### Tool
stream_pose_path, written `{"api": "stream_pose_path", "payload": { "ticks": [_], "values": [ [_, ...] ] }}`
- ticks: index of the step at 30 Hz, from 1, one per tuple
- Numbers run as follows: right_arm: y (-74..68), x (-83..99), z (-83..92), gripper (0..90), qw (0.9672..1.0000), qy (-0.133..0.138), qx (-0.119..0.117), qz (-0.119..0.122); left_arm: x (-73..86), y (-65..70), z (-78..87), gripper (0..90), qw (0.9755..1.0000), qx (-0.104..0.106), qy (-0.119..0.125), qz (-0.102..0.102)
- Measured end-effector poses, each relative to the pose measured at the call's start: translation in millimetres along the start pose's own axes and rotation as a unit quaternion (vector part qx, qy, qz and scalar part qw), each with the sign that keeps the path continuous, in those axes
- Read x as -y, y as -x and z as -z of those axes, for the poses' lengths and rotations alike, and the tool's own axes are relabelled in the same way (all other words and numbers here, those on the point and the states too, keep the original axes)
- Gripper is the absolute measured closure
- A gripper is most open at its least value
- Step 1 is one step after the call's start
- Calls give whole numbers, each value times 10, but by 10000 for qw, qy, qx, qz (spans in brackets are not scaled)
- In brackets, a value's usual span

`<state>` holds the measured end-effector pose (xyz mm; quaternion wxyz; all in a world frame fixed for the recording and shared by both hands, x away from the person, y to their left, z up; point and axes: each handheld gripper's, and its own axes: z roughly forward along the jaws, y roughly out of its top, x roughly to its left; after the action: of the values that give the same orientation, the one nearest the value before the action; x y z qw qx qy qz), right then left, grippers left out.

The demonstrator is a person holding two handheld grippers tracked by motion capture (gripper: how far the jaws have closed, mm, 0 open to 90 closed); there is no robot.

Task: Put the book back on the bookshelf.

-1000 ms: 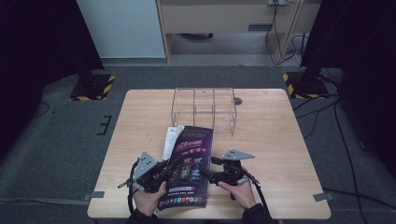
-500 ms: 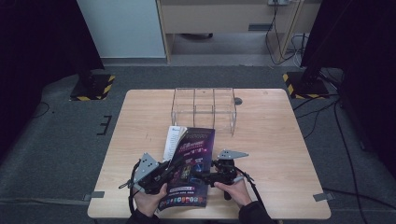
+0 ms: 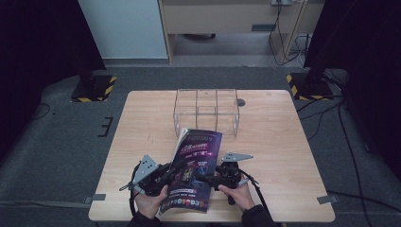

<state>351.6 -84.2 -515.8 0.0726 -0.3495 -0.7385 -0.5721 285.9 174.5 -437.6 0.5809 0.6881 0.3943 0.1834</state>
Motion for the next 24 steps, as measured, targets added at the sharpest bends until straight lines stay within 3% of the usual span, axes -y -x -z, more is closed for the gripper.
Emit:
{"api": "stream_pose_path", "payload": {
  "ticks": [4, 15, 24],
  "values": [
    [7, 1, 22, 502, 9999, -51, 111, -38, 11, -13, -8, 831, 10000, -7, -15, 30],
    [-43, -22, 99, 727, 9995, -76, 67, -299, 82, -112, -45, 830, 9998, -107, -51, 188],
    [-87, -32, 134, 776, 9991, -15, 50, -409, 98, -170, -64, 827, 9993, -280, -109, 206]
  ]
}}
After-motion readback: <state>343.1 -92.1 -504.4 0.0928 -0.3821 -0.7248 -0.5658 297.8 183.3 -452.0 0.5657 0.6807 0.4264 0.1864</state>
